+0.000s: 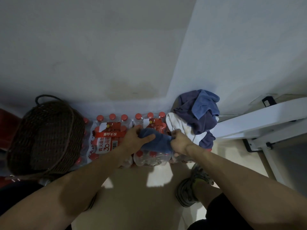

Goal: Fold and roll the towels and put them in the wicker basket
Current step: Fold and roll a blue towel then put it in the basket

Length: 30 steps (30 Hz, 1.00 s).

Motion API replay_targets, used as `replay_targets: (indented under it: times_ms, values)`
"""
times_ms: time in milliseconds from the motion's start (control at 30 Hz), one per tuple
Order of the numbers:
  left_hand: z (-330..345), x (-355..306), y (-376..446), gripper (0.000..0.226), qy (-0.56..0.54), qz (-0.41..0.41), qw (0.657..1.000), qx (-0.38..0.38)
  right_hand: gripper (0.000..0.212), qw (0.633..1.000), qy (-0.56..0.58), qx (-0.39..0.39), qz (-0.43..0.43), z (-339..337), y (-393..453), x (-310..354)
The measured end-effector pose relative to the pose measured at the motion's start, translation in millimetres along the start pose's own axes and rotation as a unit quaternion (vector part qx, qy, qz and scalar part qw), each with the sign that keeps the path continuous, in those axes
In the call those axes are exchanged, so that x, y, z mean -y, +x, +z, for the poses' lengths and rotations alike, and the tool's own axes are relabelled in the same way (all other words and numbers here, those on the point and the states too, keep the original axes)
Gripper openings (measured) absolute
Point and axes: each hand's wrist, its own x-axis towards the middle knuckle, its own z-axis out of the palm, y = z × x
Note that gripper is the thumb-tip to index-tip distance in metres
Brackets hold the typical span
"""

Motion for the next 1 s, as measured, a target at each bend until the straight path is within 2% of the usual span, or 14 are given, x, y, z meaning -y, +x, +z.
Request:
replay_targets:
  times_ms: [100,167,233,367,467,533,567,633,700,833,900,1000]
  values:
    - [-29,-25,-8,0.030,0.025,0.078,0.996,0.037,0.078,0.990,0.009,0.008,-0.143,-16,-19,28]
    - [-51,-42,-18,0.044,0.029,0.138,0.988,0.062,0.092,0.965,-0.012,0.041,-0.257,-21,-32,44]
    - [-70,-61,-29,0.048,0.048,0.199,0.974,0.097,0.098,0.944,-0.040,0.058,-0.321,-21,-44,58]
    - [-107,-85,-55,0.037,0.078,0.256,0.953,0.140,0.086,0.928,-0.051,0.023,-0.369,-5,-65,79]
    - [-140,-85,-74,0.031,0.103,0.276,0.948,0.122,0.063,0.914,-0.031,0.060,-0.400,8,-77,93]
    - [-165,-79,-84,0.026,0.100,0.271,0.952,0.105,0.030,0.904,-0.057,0.039,-0.422,17,-82,104]
    - [-179,-74,-88,0.025,0.092,0.258,0.956,0.100,0.023,0.903,-0.069,0.016,-0.424,22,-84,110]
    - [-205,-60,-92,0.025,0.070,0.219,0.968,0.100,0.035,0.904,-0.082,-0.020,-0.420,34,-85,124]
    - [-229,-44,-92,0.024,0.056,0.176,0.977,0.104,0.046,0.899,-0.096,-0.024,-0.426,47,-82,144]
    - [-277,2,-88,0.027,0.055,0.100,0.990,0.080,0.041,0.896,-0.121,0.014,-0.428,81,-60,204]
    - [-301,29,-89,0.024,0.046,0.074,0.995,0.039,0.040,0.892,-0.137,0.047,-0.428,100,-46,236]
    - [-334,73,-95,0.027,0.105,0.036,0.993,-0.050,0.040,0.886,-0.174,0.130,-0.409,131,-21,281]
